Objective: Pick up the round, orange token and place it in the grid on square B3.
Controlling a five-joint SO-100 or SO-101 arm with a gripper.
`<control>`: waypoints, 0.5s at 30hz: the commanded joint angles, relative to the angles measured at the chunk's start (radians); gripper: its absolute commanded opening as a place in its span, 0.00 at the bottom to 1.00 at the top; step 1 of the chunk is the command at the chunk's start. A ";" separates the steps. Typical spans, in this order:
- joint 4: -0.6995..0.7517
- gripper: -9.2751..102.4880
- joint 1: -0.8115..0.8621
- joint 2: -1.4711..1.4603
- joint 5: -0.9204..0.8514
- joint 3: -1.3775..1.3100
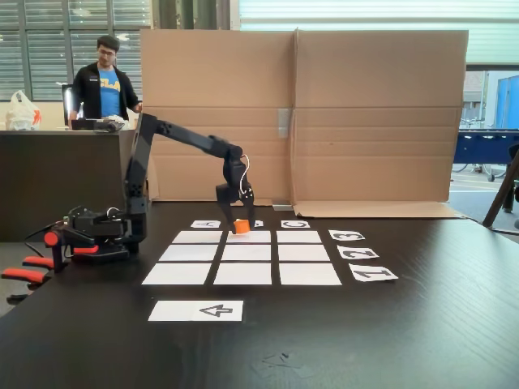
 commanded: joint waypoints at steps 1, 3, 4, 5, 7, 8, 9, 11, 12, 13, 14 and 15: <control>-0.020 0.07 -0.002 -0.006 0.008 0.000; -0.029 0.07 0.005 -0.011 0.008 0.000; -0.031 0.07 0.008 -0.011 0.008 0.000; -0.031 0.07 0.012 -0.011 0.008 -0.003; -0.031 0.07 0.020 -0.008 0.005 -0.008; -0.031 0.07 0.026 -0.005 0.005 -0.008; -0.029 0.09 0.032 -0.002 0.005 -0.008; -0.028 0.17 0.040 0.008 0.008 -0.005; -0.031 0.23 0.044 0.011 0.008 -0.003; -0.028 0.31 0.049 0.014 0.008 -0.002; -0.020 0.38 0.051 0.015 0.008 0.000; -0.017 0.42 0.052 0.018 0.008 0.002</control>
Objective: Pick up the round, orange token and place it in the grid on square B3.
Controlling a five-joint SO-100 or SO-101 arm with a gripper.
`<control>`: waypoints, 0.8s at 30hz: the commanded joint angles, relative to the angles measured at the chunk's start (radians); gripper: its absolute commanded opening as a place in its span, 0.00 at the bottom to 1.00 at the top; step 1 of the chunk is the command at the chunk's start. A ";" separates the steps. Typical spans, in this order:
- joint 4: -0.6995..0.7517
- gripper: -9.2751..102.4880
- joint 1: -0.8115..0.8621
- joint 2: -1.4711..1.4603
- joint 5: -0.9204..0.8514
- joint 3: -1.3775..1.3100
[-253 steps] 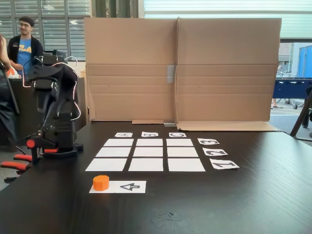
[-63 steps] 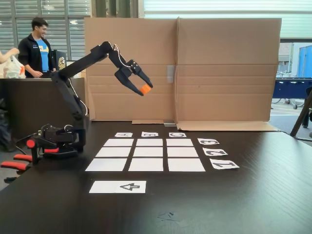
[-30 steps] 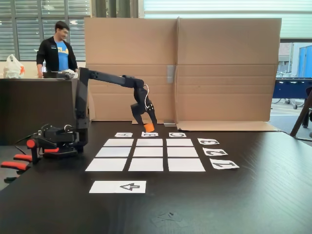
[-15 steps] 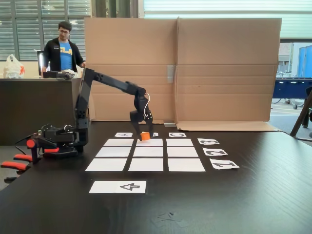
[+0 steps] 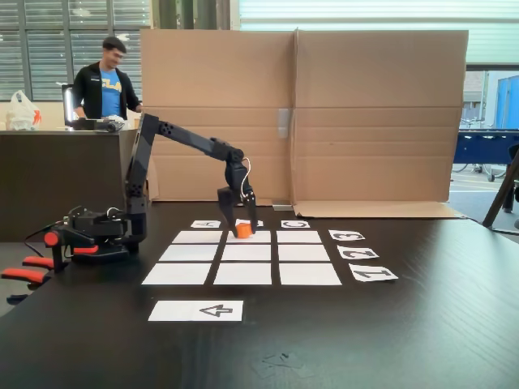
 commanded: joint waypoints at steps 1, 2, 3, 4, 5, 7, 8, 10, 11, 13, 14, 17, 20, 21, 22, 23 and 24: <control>0.006 0.45 0.014 0.037 0.008 0.003; 0.006 0.48 0.014 0.038 0.008 0.008; 0.006 0.51 0.014 0.041 0.009 0.012; 0.003 0.52 0.014 0.048 0.011 0.017; 0.002 0.54 0.014 0.055 0.012 0.020; 0.002 0.55 0.009 0.080 0.012 0.029; 0.002 0.56 0.006 0.097 0.012 0.035; 0.000 0.57 0.005 0.140 0.012 0.048; -0.003 0.57 0.003 0.167 0.014 0.055; -0.005 0.59 -0.002 0.225 0.014 0.069; -0.006 0.59 -0.006 0.253 0.014 0.069; -0.006 0.59 -0.020 0.357 0.011 0.080; -0.015 0.59 -0.028 0.514 0.011 0.101; -0.025 0.59 -0.028 0.566 0.009 0.109; -0.031 0.59 -0.026 0.618 0.002 0.114; -0.037 0.59 -0.021 0.663 -0.006 0.117; -0.051 0.58 -0.020 0.718 -0.020 0.132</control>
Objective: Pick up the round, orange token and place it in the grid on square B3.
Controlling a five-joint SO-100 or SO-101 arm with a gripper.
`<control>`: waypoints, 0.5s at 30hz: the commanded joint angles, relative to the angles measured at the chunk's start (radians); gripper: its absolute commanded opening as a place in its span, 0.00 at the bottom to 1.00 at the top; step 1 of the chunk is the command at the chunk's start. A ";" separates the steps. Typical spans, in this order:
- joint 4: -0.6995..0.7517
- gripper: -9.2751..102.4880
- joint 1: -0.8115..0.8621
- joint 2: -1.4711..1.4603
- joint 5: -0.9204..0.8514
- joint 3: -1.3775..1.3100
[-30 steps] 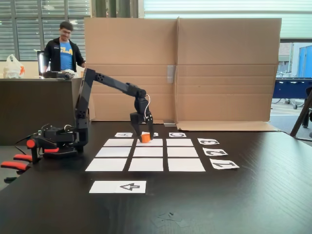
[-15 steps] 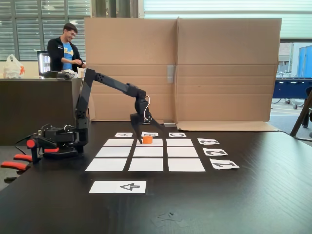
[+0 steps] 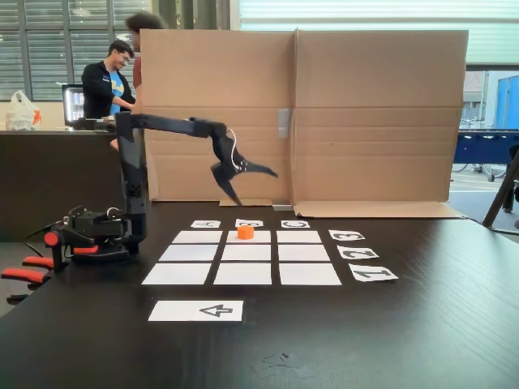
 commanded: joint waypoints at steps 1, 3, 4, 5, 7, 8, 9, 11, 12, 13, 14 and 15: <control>-0.052 0.59 0.003 0.253 -0.043 0.043; -0.091 0.59 0.034 0.379 -0.064 0.107; -0.106 0.58 0.057 0.437 -0.078 0.143; -0.133 0.58 0.083 0.502 -0.092 0.190; -0.184 0.57 0.161 0.635 -0.095 0.282; -0.213 0.55 0.213 0.701 -0.095 0.330; -0.238 0.54 0.265 0.762 -0.095 0.373; -0.281 0.54 0.382 0.882 -0.097 0.459; -0.299 0.54 0.439 0.936 -0.104 0.495; -0.313 0.54 0.495 0.991 -0.114 0.532; -0.328 0.54 0.554 1.054 -0.123 0.574; -0.347 0.54 0.611 1.121 -0.138 0.620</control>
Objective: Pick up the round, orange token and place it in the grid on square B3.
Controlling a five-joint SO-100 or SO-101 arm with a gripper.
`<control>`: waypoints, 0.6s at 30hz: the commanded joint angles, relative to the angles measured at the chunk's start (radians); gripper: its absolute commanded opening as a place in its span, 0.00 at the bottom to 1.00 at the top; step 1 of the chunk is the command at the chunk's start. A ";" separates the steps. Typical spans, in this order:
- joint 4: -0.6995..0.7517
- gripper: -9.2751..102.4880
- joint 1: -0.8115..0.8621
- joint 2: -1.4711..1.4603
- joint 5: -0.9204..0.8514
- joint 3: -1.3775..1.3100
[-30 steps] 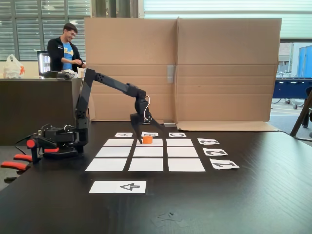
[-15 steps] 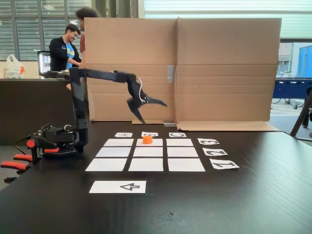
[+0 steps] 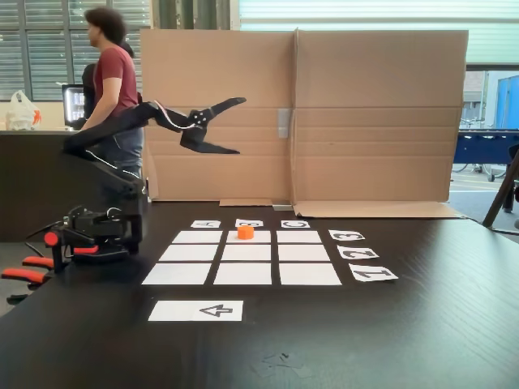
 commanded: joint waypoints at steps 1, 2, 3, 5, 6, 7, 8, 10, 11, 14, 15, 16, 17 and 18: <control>-0.061 0.54 0.166 0.241 -0.051 0.130; -0.066 0.54 0.225 0.313 -0.072 0.172; -0.066 0.53 0.285 0.377 -0.084 0.209; -0.066 0.49 0.416 0.483 -0.091 0.264; -0.060 0.42 0.483 0.529 -0.089 0.285; -0.058 0.35 0.554 0.560 -0.083 0.304; -0.046 0.26 0.632 0.563 -0.069 0.302; 0.018 0.07 0.787 0.598 -0.058 0.313; 0.061 0.07 0.870 0.601 -0.049 0.319; 0.184 0.08 1.108 0.601 -0.037 0.360; 0.193 0.08 1.192 0.601 -0.018 0.391; 0.189 0.08 1.273 0.601 0.000 0.425; 0.179 0.08 1.335 0.601 -0.002 0.462; 0.166 0.08 1.381 0.601 -0.006 0.500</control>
